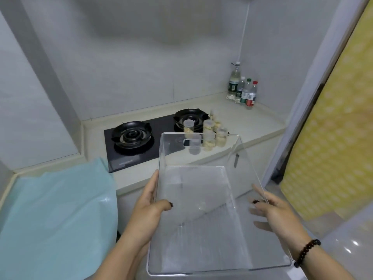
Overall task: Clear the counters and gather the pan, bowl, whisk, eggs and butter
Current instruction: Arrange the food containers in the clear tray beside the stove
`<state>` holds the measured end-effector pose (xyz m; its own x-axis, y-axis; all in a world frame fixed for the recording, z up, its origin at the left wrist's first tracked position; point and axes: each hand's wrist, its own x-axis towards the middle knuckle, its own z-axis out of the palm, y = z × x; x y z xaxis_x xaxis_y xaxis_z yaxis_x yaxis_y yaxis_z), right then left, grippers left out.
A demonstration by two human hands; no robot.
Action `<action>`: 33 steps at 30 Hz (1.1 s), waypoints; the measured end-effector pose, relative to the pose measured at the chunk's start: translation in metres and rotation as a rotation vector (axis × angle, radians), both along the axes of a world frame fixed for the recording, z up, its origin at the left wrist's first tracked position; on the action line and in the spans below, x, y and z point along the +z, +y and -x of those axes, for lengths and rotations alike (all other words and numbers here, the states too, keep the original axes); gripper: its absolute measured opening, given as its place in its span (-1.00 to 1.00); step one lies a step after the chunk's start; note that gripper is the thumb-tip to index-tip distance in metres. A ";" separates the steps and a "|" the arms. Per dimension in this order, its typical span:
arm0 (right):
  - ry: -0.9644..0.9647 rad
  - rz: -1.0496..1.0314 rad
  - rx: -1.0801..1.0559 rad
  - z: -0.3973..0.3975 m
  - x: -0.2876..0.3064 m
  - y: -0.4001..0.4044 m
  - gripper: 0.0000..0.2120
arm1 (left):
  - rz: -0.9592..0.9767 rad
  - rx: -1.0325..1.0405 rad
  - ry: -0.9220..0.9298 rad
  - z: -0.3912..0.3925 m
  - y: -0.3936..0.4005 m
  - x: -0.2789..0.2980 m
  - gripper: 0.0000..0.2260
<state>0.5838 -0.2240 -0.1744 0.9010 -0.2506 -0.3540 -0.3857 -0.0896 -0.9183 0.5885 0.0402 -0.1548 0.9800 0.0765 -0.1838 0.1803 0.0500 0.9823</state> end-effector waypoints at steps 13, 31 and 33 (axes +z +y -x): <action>-0.053 0.033 -0.148 -0.200 0.025 -0.096 -0.58 | 0.022 -0.209 -0.065 -0.241 -0.096 0.010 -0.24; -0.005 0.089 -0.109 -0.377 0.020 -0.297 -0.61 | 0.044 -0.182 -0.062 -0.416 -0.299 -0.007 -0.32; 0.005 0.102 -0.061 -0.401 0.022 -0.329 -0.60 | 0.099 -0.113 -0.037 -0.430 -0.330 -0.010 -0.33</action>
<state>0.9845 -0.5525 -0.1520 0.8812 -0.3400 -0.3284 -0.3979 -0.1585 -0.9036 1.0184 -0.2901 -0.1647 0.9876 -0.0514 -0.1484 0.1539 0.1281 0.9797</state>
